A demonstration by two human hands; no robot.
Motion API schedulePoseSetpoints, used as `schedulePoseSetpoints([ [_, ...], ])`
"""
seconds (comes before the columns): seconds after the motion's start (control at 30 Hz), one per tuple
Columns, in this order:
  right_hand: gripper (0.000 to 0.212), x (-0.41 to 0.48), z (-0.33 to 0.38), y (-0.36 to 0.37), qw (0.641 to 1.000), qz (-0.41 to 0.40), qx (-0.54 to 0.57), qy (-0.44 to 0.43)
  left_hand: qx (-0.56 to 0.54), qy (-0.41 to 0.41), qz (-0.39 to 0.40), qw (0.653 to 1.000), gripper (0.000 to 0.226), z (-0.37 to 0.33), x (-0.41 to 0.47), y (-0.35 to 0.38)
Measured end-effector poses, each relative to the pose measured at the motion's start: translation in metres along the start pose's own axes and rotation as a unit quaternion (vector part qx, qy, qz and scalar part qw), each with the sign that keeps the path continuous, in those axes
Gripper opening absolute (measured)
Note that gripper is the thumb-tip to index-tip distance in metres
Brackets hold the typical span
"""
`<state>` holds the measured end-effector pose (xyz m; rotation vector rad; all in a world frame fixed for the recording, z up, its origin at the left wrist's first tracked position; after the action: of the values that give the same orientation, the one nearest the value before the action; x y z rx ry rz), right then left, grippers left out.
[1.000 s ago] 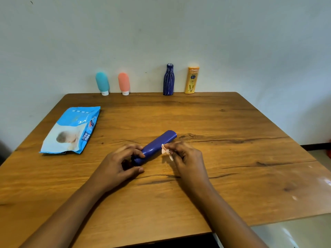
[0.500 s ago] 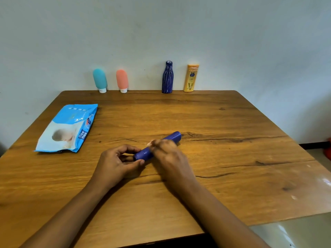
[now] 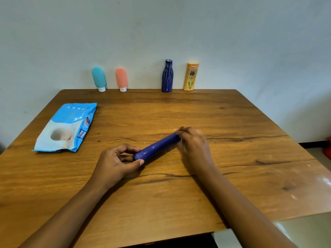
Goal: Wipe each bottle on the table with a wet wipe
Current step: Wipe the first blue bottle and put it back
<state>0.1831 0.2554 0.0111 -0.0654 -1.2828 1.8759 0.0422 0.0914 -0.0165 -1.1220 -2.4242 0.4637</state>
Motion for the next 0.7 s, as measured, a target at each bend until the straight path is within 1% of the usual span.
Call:
schedulePoseSetpoints([
  [0.07, 0.028, 0.007, -0.025, -0.009, 0.996, -0.001, 0.057, 0.063, 0.007, -0.002, 0.004, 1.000, 0.035, 0.001, 0.000, 0.000],
  [0.13, 0.030, 0.002, -0.028, -0.018, 0.991, -0.036, 0.107, 0.078, 0.010, -0.006, 0.010, 1.000, 0.036, 0.002, -0.001, 0.002],
  [0.17, 0.033, -0.003, -0.018, -0.019, 0.990, -0.048, 0.119, 0.058, 0.009, -0.008, 0.011, 1.000, 0.036, 0.003, 0.000, 0.002],
  [0.2, 0.035, -0.009, -0.001, -0.016, 0.992, -0.049, 0.114, 0.020, 0.009, -0.011, 0.011, 1.000, 0.036, 0.003, 0.000, 0.003],
  [0.27, 0.037, -0.022, 0.036, -0.002, 0.994, -0.028, 0.068, -0.078, 0.008, -0.021, 0.014, 1.000, 0.036, 0.004, 0.002, 0.003],
  [0.3, 0.037, -0.024, 0.043, 0.006, 0.993, -0.022, 0.042, -0.111, 0.003, -0.025, 0.015, 1.000, 0.037, 0.006, 0.003, 0.003],
  [0.33, 0.036, -0.021, 0.039, 0.009, 0.993, -0.021, 0.023, -0.118, -0.005, -0.031, 0.016, 0.999, 0.038, 0.007, 0.003, 0.003],
  [0.37, 0.033, -0.015, 0.026, 0.009, 0.995, -0.023, 0.009, -0.095, -0.009, -0.034, 0.017, 0.999, 0.039, 0.008, 0.003, 0.004],
  [0.43, 0.027, -0.002, -0.012, 0.004, 1.000, -0.015, -0.005, -0.001, -0.012, -0.035, 0.014, 0.999, 0.043, 0.011, 0.003, 0.005],
  [0.5, 0.024, 0.001, -0.044, -0.007, 0.997, -0.013, 0.017, 0.078, -0.010, -0.038, 0.009, 0.999, 0.043, 0.012, 0.002, 0.006],
  [0.53, 0.024, 0.000, -0.049, -0.015, 0.994, -0.029, 0.037, 0.098, -0.004, -0.039, 0.007, 0.999, 0.043, 0.011, 0.002, 0.006],
  [0.6, 0.028, -0.004, -0.039, -0.029, 0.990, -0.070, 0.077, 0.091, 0.008, -0.030, 0.002, 1.000, 0.044, 0.009, 0.002, 0.005],
  [0.63, 0.030, -0.006, -0.028, -0.031, 0.990, -0.075, 0.092, 0.076, 0.010, -0.024, 0.000, 1.000, 0.044, 0.007, 0.002, 0.004],
  [0.7, 0.032, -0.014, 0.000, -0.023, 0.992, -0.055, 0.112, 0.033, 0.004, -0.011, -0.006, 1.000, 0.044, 0.001, -0.001, 0.003],
])
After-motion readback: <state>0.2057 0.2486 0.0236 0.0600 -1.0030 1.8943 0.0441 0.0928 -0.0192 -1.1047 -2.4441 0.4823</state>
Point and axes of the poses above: each hand's wrist, its own x-axis towards the middle knuckle, its own y-axis out of the palm, z = x × y, the point moved 9 cm from there along x, towards the middle knuckle, and after that the axes turned 8 degrees about y, right-handed, at the moved point
